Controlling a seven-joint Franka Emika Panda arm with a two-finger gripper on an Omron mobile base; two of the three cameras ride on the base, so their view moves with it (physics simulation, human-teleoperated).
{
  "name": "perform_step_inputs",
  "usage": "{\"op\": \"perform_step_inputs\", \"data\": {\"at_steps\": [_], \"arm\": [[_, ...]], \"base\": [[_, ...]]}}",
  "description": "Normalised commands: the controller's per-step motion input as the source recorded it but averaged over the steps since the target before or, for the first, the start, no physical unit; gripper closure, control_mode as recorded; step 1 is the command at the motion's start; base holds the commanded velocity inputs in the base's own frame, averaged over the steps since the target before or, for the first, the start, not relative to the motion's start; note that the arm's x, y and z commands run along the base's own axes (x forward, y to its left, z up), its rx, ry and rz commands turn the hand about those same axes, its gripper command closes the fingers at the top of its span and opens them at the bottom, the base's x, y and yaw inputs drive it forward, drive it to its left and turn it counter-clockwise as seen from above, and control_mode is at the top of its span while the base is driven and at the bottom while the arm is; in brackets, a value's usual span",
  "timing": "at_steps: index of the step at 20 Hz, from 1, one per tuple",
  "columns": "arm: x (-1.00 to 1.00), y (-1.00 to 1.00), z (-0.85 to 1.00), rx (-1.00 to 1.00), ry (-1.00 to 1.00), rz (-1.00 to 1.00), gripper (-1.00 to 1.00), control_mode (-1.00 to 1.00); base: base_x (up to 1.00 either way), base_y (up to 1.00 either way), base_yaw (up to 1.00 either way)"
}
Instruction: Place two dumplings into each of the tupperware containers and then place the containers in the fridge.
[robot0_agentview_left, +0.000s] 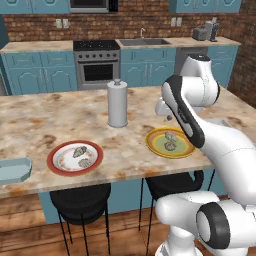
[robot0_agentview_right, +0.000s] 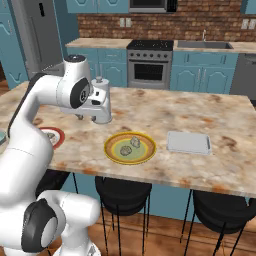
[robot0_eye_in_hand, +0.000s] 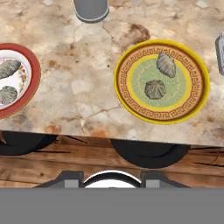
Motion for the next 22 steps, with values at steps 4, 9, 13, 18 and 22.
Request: {"op": "perform_step_inputs", "data": {"at_steps": [4, 9, 13, 18, 22], "arm": [[0.12, -0.32, 0.00, 0.00, 0.01, 0.01, -1.00, -1.00], [0.76, -0.98, -0.06, 0.01, 0.08, 0.00, -1.00, -1.00], [0.93, -0.84, -0.20, 0.01, 0.06, 0.00, -1.00, -1.00], [0.68, -0.25, -0.53, 0.00, 0.04, 0.00, -1.00, -1.00], [0.39, 0.00, -0.87, -0.01, 0.00, 0.00, -1.00, -1.00]], "base": [[0.00, 0.00, 0.00], [0.00, 0.00, 0.00], [0.00, 0.00, 0.00], [0.00, 0.00, 0.00], [0.00, 0.00, 0.00]]}}
